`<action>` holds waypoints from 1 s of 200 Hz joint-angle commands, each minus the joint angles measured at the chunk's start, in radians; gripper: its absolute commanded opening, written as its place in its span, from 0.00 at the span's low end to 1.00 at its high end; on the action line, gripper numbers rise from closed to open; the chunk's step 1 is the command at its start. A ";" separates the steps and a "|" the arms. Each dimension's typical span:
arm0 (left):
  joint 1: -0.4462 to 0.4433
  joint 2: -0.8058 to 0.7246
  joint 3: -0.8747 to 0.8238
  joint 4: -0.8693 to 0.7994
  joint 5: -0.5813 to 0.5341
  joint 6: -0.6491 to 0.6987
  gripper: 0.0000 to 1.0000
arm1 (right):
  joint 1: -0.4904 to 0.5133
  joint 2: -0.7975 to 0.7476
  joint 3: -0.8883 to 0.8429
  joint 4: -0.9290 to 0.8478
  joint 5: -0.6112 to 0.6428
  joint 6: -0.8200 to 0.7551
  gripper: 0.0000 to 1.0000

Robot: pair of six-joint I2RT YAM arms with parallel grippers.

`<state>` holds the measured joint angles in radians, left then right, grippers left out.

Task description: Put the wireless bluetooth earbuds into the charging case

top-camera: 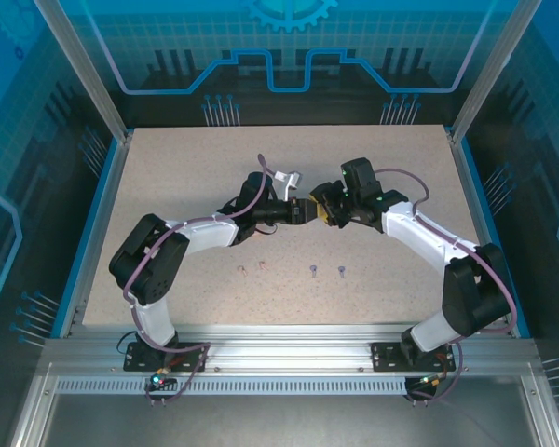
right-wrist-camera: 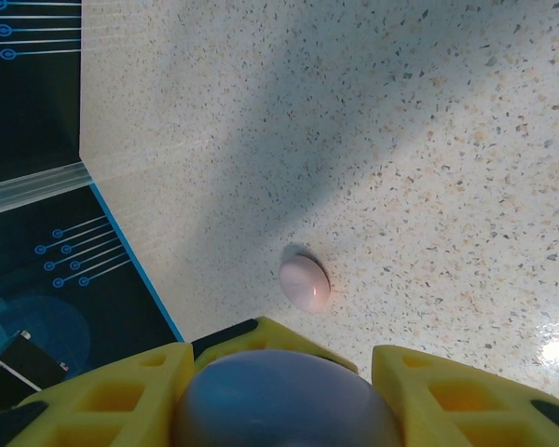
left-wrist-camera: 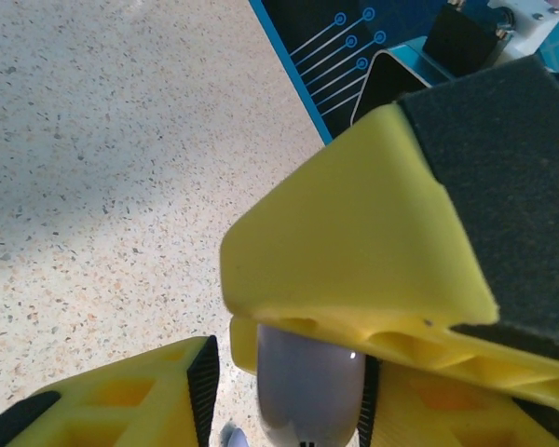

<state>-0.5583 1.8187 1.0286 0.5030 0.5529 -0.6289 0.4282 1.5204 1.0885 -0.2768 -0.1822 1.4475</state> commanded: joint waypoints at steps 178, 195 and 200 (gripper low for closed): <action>0.003 -0.019 -0.029 0.152 -0.106 -0.081 0.04 | -0.087 -0.055 0.006 0.024 -0.044 -0.100 0.88; 0.005 -0.025 -0.030 0.127 -0.083 -0.069 0.00 | -0.149 -0.128 0.001 0.000 -0.037 -0.179 0.91; 0.005 -0.025 -0.029 0.118 -0.072 -0.064 0.00 | -0.170 -0.149 -0.002 -0.005 -0.041 -0.210 0.91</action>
<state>-0.5568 1.8187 1.0126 0.6182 0.4675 -0.7052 0.3447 1.4914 1.0874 -0.2554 -0.2127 1.3701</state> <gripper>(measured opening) 0.208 0.903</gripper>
